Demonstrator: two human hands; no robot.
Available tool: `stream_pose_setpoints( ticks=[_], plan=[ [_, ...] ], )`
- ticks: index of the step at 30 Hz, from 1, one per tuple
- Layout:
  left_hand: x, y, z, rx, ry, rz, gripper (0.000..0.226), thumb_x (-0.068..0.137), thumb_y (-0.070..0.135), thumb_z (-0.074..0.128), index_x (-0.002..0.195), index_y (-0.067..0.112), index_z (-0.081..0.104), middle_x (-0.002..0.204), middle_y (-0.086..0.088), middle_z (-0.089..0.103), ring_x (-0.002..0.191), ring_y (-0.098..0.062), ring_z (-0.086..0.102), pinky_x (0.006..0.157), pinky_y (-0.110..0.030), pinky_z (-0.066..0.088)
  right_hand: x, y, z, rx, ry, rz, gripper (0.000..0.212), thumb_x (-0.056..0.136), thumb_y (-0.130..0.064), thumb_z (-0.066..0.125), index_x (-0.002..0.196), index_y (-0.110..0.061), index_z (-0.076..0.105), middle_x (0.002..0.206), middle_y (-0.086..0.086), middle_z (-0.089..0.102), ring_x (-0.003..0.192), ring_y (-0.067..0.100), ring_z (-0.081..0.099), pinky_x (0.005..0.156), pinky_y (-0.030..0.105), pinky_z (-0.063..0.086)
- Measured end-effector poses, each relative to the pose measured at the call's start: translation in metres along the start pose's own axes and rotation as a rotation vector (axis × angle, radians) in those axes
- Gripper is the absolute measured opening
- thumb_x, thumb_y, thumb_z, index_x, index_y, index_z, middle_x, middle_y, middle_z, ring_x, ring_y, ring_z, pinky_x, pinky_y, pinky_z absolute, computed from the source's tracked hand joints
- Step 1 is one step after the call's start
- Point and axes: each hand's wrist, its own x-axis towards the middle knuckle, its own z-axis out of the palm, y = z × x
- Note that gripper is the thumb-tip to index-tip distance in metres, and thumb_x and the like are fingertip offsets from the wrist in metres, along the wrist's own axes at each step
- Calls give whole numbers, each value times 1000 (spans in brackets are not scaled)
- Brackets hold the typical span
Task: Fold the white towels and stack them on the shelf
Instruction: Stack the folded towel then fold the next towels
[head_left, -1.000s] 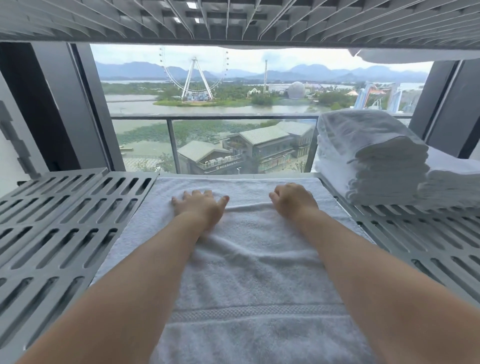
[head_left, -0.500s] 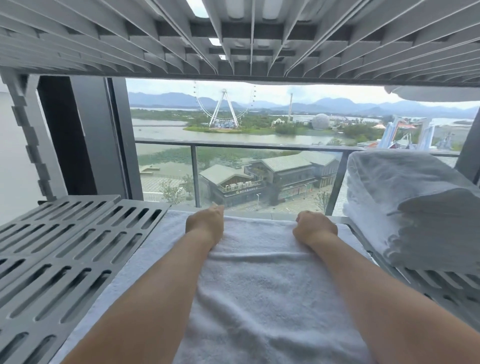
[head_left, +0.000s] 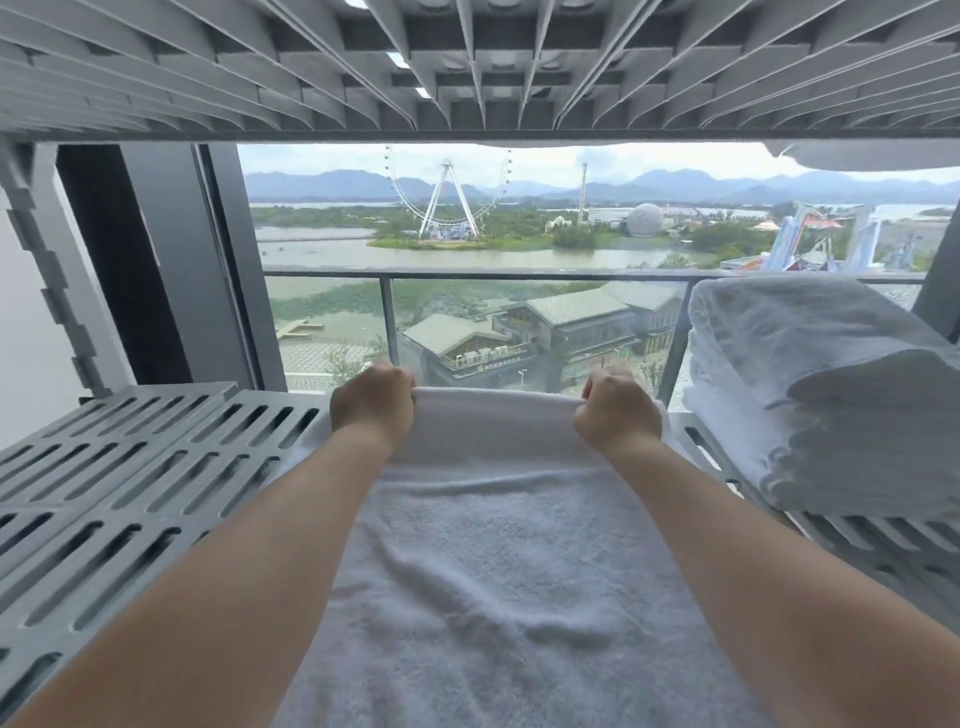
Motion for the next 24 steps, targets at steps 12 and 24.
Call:
stream_pose_setpoints(
  ticks=[12,24],
  plan=[
    [-76,-33,-52,302,111,242,58,95,58,52,102,5,74,108,-10,63,102,-33,54,86,-42,43,-93,10,-48,-121,209,-105,14,87,-15,53,93,-16,66,94,7,66,77,33,65,62,32,43],
    [-165,-43,-62,171,-89,116,43,101,32,46,128,3,64,160,-14,31,146,-32,26,119,-41,19,-194,7,-85,-384,-27,-29,20,86,-10,53,87,-19,71,88,7,68,83,28,60,76,35,46]
  ],
)
